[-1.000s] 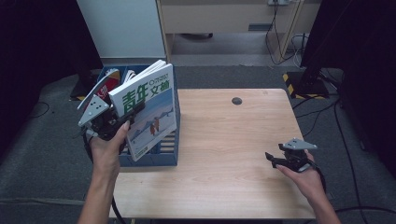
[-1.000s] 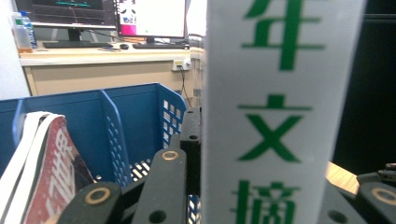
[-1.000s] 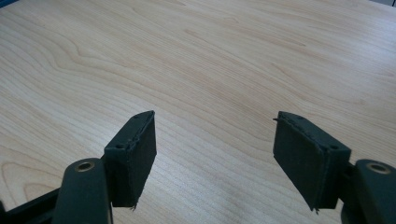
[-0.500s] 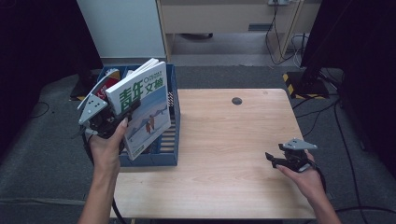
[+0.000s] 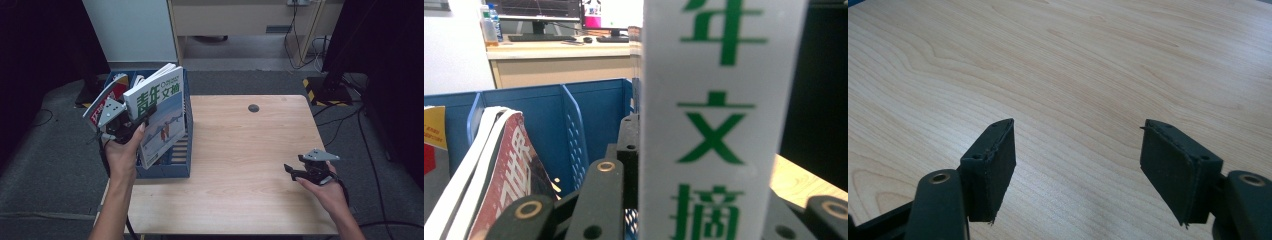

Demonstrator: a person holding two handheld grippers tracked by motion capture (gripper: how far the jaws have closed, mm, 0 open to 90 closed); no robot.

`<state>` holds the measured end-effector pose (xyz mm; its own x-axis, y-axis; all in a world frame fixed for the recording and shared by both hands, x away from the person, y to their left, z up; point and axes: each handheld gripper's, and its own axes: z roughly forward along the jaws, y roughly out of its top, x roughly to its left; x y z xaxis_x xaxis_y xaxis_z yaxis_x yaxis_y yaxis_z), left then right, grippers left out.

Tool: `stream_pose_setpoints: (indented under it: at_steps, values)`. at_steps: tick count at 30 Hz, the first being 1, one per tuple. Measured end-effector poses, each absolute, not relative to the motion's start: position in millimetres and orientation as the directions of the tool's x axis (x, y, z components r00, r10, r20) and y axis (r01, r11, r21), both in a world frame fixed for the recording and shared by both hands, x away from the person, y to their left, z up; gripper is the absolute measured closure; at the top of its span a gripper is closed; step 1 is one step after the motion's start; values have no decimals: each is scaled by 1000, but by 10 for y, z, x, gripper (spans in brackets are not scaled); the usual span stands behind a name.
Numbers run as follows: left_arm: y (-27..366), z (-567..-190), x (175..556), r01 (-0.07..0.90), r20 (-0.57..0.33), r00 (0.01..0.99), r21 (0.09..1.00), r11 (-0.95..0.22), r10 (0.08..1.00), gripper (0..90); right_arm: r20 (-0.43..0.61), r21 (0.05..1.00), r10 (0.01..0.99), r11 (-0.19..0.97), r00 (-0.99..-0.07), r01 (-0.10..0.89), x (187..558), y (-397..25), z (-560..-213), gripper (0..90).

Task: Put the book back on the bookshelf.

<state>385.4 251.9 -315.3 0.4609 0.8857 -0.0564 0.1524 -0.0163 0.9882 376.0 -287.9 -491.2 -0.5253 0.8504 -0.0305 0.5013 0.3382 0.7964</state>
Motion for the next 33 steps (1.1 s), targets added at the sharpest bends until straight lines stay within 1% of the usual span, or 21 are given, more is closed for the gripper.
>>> stream_pose_setpoints:
  at_steps: [4, 16, 33]
  values:
    - [2488, -3180, 3899, 159, -55, 444, 987, -18, 894, 736, -29, 798, 850, 336, -526, 500, 3755, -2873, -4909, 307]
    - [2446, -3225, 4014, 197, -102, 394, 980, 25, 914, 736, -26, 792, 848, 341, -530, 506, 3758, -2884, -4928, 307]
    - [2356, -3348, 4139, 199, -126, 381, 979, 52, 916, 736, -27, 791, 850, 340, -526, 509, 3762, -2907, -4942, 307]
